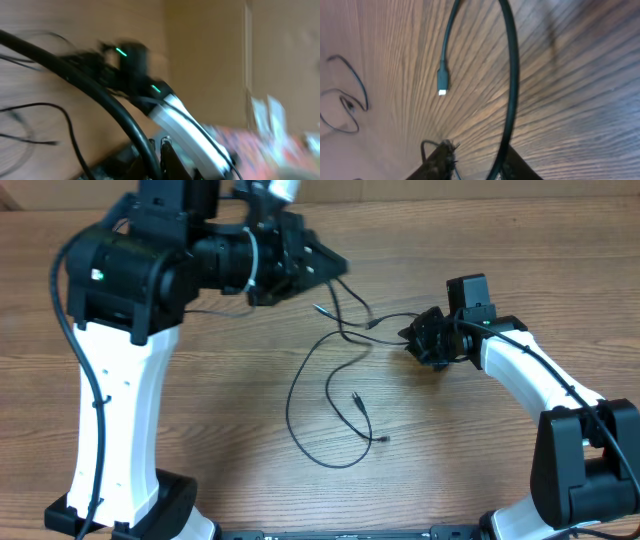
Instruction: Untangle cables
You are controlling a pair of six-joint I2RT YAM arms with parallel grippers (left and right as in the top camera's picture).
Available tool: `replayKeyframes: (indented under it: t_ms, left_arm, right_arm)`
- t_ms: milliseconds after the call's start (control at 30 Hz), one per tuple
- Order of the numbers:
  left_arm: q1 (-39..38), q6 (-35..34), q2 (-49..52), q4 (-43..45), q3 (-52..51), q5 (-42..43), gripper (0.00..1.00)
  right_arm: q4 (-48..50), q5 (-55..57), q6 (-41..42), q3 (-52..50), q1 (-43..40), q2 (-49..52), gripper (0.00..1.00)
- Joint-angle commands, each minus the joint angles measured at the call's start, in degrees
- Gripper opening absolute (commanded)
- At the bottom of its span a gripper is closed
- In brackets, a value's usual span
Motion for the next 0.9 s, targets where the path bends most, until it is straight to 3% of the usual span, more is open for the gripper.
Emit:
replayKeyframes:
  t_ms: [0,67,133,300,400,700,867]
  left_arm:
    - [3.02,-1.38,-0.28,-0.48,0.70,-15.15,0.04]
    - [4.09,-1.62,-0.28,-0.46,0.70,-20.50,0.04]
    - [5.99,-6.03,-0.28,0.13,0.70,-22.32,0.04]
    - [8.48,-22.32,-0.28,8.63,0.70,-6.64,0.04]
    - [8.50,-30.14,-0.28,16.76,0.70,-6.21,0.04]
    - [9.49,-43.54,-0.26,34.40,0.70,-10.78,0.04]
    - [9.46,-40.41,0.46,35.58,0.70,-12.15,0.04]
  right_arm:
    - [-2.14,1.46,-2.71,0.72,-0.04,0.07,0.74]
    - [-4.11,1.44,-2.71,0.72,-0.02,0.07,1.00]
    - [-7.74,1.46,-2.71,0.70,-0.02,0.07,1.00]
    - [-12.15,1.95,-2.69,-0.92,-0.02,0.07,1.00]
    - [-12.17,2.95,-2.67,-2.71,0.04,0.09,1.00]
    - [-10.67,9.07,-2.64,-4.55,0.07,0.09,1.00]
    - [-5.60,9.20,-2.67,-4.55,0.07,0.07,1.00]
